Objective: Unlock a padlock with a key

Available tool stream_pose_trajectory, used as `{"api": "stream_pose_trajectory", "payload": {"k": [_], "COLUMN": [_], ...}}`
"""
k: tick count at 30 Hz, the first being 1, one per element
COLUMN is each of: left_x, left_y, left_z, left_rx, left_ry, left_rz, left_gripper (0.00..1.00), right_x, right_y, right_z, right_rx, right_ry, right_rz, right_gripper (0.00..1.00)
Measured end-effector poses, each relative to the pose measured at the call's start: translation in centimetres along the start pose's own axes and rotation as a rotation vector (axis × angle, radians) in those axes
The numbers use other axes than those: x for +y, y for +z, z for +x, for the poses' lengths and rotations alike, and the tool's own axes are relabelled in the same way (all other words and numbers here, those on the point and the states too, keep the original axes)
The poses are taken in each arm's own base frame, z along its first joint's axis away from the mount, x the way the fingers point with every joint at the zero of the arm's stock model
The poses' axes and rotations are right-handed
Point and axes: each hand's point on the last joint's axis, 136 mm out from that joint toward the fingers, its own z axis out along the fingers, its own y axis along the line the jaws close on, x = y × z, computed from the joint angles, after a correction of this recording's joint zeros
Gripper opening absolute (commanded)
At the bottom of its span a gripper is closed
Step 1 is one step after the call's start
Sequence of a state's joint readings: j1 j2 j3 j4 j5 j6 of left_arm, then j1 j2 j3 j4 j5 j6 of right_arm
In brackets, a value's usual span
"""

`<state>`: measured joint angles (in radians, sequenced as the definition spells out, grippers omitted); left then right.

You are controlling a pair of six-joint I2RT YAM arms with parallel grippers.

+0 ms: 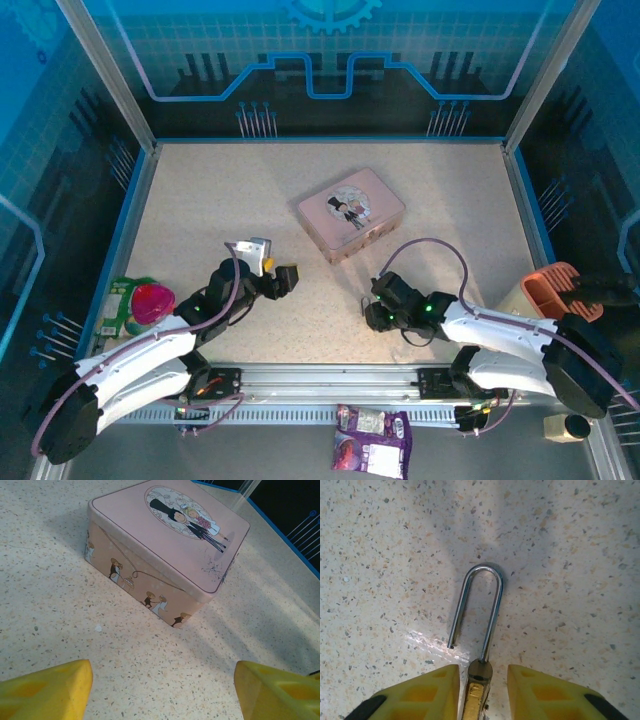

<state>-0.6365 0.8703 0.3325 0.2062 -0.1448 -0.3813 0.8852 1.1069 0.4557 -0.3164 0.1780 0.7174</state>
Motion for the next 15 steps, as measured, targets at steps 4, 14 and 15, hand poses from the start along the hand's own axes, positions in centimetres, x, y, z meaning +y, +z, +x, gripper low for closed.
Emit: {"api": "stream_pose_trajectory", "payload": {"k": [4,14,15], "left_x": [0.4,1.1,1.2], "left_y": [0.0,-0.6,-0.7], "left_z": [0.1,-4.9,-5.5], "left_rx": [0.002,-0.128,-0.152], "left_ry": [0.023,0.120,0.127], "left_rz": [-0.021,-0.123,-0.131], "left_gripper": [0.76,0.99,0.99], "right_x": [0.2,0.8,0.6], "right_y": [-1.4,-8.7,-9.3], "right_z": [-1.8,-11.4,-12.0], "right_rx": [-0.058,-0.412,-0.444], "right_ry": [-0.035,-0.213,-0.241], "right_rz": [0.013,0.081,0.095], "right_gripper": [0.45,0.67,0.68]}}
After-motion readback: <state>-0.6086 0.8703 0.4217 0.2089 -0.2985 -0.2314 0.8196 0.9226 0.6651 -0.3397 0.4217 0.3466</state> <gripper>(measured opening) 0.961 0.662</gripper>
